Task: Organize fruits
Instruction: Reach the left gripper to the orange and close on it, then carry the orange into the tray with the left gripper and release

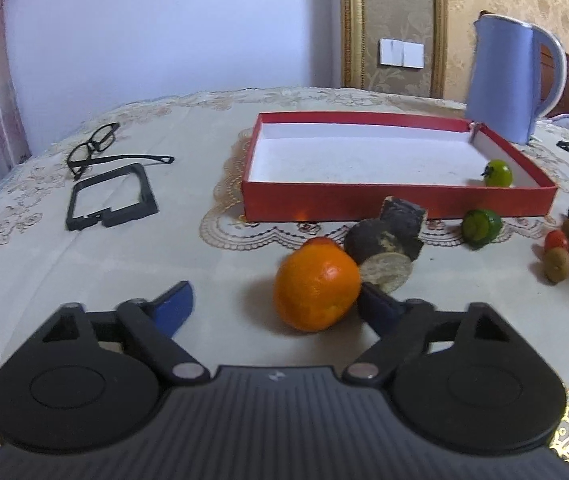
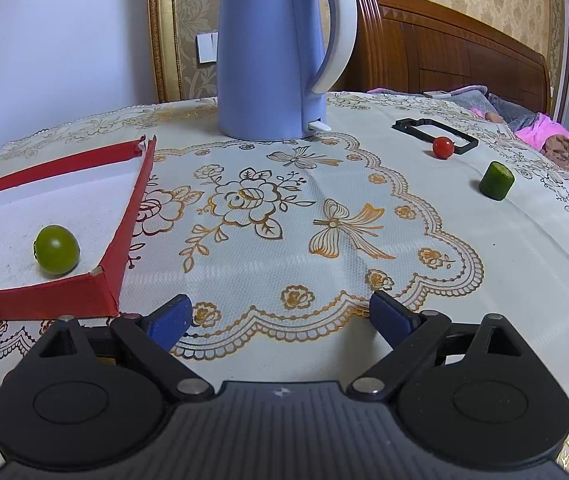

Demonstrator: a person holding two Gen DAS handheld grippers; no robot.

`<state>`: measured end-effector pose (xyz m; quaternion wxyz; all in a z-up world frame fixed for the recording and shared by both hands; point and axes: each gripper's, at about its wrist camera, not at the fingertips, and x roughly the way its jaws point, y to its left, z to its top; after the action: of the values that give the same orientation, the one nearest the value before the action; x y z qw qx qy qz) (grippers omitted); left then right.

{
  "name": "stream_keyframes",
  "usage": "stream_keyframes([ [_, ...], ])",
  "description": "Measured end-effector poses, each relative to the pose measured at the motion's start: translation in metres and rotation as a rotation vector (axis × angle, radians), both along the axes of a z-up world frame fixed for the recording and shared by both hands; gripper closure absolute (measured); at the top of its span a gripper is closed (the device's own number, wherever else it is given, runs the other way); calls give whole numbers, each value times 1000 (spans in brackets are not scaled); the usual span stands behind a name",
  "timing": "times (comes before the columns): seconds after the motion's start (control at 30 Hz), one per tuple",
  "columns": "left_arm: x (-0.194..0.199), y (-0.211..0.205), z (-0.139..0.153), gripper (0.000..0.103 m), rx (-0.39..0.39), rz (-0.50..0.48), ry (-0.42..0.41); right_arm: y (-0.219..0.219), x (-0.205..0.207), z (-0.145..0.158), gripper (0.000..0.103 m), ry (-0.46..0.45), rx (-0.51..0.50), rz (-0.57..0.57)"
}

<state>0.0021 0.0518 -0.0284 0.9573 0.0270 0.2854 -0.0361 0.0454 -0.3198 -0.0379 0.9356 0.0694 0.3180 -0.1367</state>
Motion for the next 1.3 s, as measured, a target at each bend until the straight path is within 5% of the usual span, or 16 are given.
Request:
stream_keyframes([
  [0.17, -6, -5, 0, 65, -27, -77, -16, 0, 0, 0, 7, 0, 0, 0],
  [0.53, -7, -1, 24, 65, -69, -56, -51, 0, 0, -1, 7, 1, 1, 0],
  [0.83, 64, -13, 56, 65, -45, 14, -82, 0, 0, -1, 7, 1, 1, 0],
  [1.1, 134, -25, 35, 65, -43, 42, 20, 0, 0, -1, 7, 2, 1, -1],
  [1.3, 147, -28, 16, 65, -38, 34, 62, 0, 0, 0, 7, 2, 1, -1],
])
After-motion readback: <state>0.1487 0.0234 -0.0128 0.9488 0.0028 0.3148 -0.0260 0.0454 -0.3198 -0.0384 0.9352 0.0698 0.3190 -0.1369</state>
